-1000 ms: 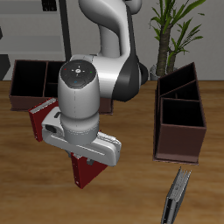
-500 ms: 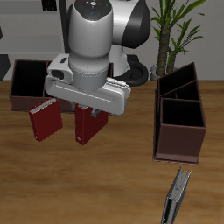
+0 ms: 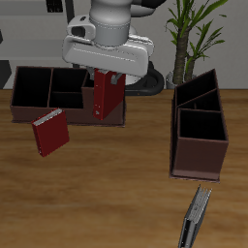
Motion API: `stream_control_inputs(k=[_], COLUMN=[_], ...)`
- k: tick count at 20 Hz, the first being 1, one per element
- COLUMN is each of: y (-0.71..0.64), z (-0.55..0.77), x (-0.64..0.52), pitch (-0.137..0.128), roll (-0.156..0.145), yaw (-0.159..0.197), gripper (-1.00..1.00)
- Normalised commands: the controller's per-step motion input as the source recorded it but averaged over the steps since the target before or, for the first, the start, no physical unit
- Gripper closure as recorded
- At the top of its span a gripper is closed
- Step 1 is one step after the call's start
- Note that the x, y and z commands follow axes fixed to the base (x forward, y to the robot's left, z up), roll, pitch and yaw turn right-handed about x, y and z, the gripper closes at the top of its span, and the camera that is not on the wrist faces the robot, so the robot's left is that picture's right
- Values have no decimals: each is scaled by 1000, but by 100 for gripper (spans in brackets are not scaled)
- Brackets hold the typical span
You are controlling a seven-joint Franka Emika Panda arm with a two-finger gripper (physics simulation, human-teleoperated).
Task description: Place the orange book into the back desk caddy's right compartment and place the left red book into the left desk caddy's back compartment and place the right red book into the left desk caddy's left compartment
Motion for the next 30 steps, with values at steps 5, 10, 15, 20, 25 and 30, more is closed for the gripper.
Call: stream_control_inputs(k=[5,10,15,20,25,30], y=[335,326,315,164,367,355], z=[176,-6,-103,-17,50,-20], x=[-640,-464,-495,-364,-199,-35], pitch=[-32,7,-7,6,29,33], roll=[63,42,14,-34,12,33], yaw=[34,8,53,3,-28,-4], gripper=[100,100,100,100,100,100])
